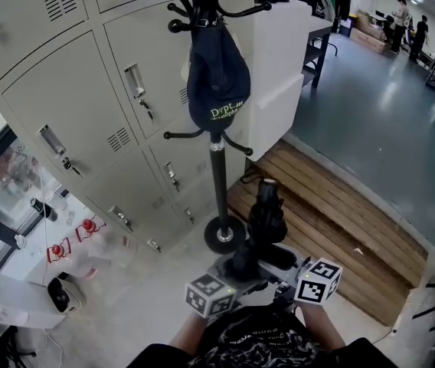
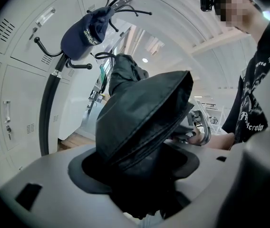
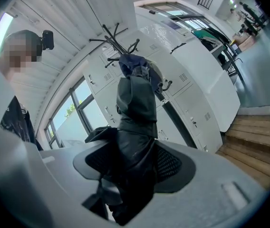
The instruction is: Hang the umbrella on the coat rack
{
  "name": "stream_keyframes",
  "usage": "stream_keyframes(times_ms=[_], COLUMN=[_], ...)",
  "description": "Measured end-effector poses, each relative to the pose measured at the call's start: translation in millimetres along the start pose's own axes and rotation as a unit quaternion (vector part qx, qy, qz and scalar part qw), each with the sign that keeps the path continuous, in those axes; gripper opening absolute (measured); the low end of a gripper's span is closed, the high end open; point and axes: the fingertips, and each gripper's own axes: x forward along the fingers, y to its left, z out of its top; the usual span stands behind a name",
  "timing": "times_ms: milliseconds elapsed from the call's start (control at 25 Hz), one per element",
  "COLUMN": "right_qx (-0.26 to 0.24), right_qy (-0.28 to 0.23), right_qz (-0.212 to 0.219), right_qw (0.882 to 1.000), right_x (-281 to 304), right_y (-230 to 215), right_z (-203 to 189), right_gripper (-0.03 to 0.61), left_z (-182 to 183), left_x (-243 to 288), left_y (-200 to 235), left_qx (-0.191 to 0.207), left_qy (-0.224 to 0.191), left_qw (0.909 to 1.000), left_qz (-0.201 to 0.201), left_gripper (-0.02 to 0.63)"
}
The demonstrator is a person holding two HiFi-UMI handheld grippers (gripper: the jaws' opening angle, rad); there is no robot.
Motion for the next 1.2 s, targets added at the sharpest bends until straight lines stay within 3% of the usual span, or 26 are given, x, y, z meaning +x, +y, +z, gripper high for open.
stream_keyframes(times_ms=[400, 1200], right_qx=[-0.006, 0.033], right_qy=[-0.011, 0.030], right_qz=[0.003, 0.036], right_qw=[1.000, 0.998], right_x=[23, 33], right_y=[-18, -64], right_z=[25, 40], right_gripper=[0.256, 0.256], left_z=[25, 33], left_x=[8, 44], left_y=[29, 60], left_qx=[0.024, -0.017], left_qy=[0.008, 0.009], left_qw=[0.9997, 0.9986], left_qz=[0.002, 0.050], left_gripper=[0.324, 0.324])
